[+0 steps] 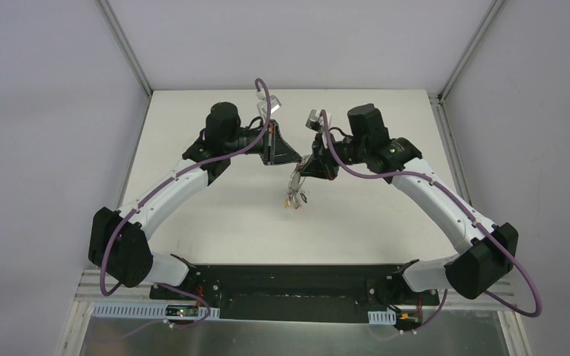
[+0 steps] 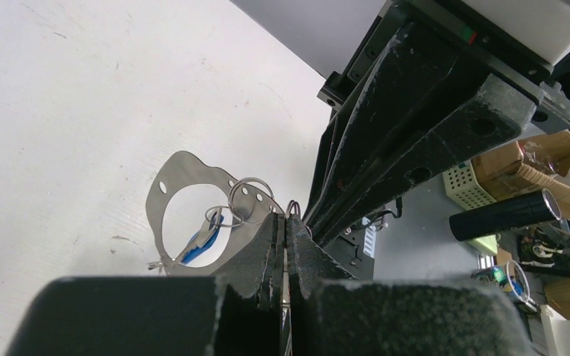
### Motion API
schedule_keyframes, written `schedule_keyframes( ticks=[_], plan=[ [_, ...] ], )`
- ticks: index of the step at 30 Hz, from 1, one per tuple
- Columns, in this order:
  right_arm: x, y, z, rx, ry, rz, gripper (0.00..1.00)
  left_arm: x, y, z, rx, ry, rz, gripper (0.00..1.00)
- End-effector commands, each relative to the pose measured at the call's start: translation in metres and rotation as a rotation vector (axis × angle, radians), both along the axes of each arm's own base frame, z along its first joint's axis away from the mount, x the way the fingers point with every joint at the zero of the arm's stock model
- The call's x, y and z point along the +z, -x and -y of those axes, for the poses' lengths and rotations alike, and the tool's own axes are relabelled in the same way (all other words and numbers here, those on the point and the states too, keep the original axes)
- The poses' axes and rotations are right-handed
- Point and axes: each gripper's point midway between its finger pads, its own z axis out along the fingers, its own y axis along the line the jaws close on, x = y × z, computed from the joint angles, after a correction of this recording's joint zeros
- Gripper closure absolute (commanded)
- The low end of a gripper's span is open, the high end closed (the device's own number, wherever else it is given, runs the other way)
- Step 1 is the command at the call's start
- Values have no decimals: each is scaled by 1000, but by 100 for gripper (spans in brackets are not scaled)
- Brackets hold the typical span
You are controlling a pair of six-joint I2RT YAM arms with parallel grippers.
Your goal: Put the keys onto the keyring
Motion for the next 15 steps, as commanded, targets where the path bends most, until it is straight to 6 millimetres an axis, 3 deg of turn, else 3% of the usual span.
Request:
schedule_keyframes(
  ticks=[1, 15],
  plan=[
    [11, 1, -11, 32, -25, 23, 95, 16, -11, -3, 44, 33, 50, 100],
    [12, -2, -14, 27, -16, 16, 95, 16, -2, -7, 20, 20, 87, 100]
  ],
)
